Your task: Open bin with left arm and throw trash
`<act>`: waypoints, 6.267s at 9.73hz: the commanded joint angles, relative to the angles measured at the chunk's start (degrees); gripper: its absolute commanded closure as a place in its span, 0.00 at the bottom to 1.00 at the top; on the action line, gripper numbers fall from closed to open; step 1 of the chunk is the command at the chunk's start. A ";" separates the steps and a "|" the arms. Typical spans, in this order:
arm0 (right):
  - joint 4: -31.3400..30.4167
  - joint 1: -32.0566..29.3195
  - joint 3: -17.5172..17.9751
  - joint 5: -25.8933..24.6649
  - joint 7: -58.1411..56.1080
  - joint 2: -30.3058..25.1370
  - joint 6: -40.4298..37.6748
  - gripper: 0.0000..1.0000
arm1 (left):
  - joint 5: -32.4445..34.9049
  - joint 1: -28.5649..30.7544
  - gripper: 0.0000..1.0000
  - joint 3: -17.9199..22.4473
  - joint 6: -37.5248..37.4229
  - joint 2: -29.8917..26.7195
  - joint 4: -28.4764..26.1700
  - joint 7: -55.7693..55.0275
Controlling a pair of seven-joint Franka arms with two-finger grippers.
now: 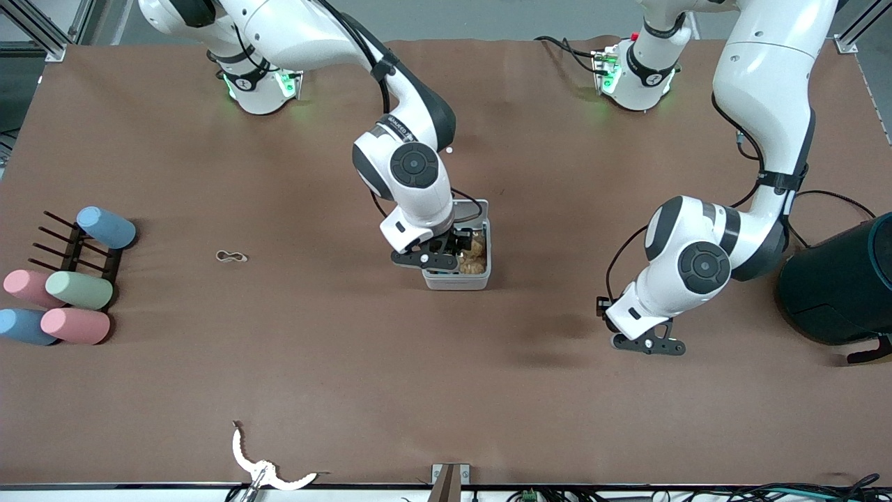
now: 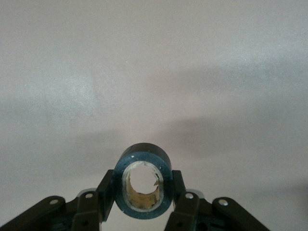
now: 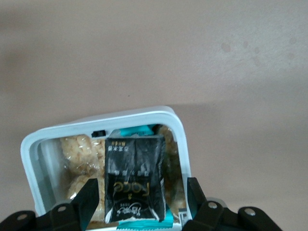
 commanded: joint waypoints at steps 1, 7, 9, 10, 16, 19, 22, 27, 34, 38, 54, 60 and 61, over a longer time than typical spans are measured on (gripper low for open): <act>-0.02 -4.71 0.32 0.41 -0.28 -4.08 -4.33 0.18 | -0.71 -0.62 1.00 0.00 -0.90 -0.25 0.41 -0.95; -14.23 -31.15 0.24 0.24 -18.50 -14.38 -9.80 0.15 | -0.44 -12.72 1.00 -0.09 -14.30 0.89 11.53 -15.85; -20.11 -36.36 0.24 0.24 -29.50 -15.52 -5.96 0.15 | -0.62 -17.65 1.00 -0.35 -17.34 0.28 12.71 -26.66; -27.37 -38.30 0.24 0.15 -33.64 -18.32 -0.37 0.14 | -0.71 -19.58 1.00 -1.05 -16.99 0.54 12.62 -32.01; -51.95 -46.83 0.15 0.06 -66.83 -21.86 26.32 0.08 | -3.97 -24.61 0.89 -2.29 -11.89 5.63 12.36 -39.79; -52.93 -46.23 0.24 -0.29 -73.72 -21.77 26.58 0.06 | -3.52 -23.57 0.00 -2.29 -11.71 4.94 12.45 -38.22; -53.02 -45.96 0.24 -0.38 -84.46 -21.60 27.46 0.03 | -3.35 -18.58 0.00 -1.93 -12.59 -1.80 12.45 -38.30; -54.42 -45.35 0.41 -0.38 -84.92 -19.58 27.29 0.08 | -4.05 -3.72 0.00 -2.55 -28.64 -14.55 12.54 -15.31; -54.78 -46.31 0.50 0.41 -82.56 -19.40 25.88 1.00 | -5.63 6.05 0.00 2.28 -39.94 -32.66 5.53 2.64; -45.32 -44.73 7.87 14.73 -61.42 -21.33 21.00 1.00 | -5.37 1.84 0.00 11.33 -39.14 -34.35 5.33 12.68; -5.20 -8.79 8.50 6.48 10.79 -3.50 2.50 0.99 | -8.01 1.58 0.00 14.76 -40.63 -32.77 7.44 11.44; -5.20 -8.43 8.58 6.74 10.88 -2.70 1.10 0.46 | -8.00 1.58 0.00 14.76 -40.63 -32.77 7.44 11.44; -5.20 -8.26 8.58 6.83 10.97 -2.70 1.10 0.25 | -7.92 1.66 0.00 14.76 -40.63 -32.77 7.44 11.44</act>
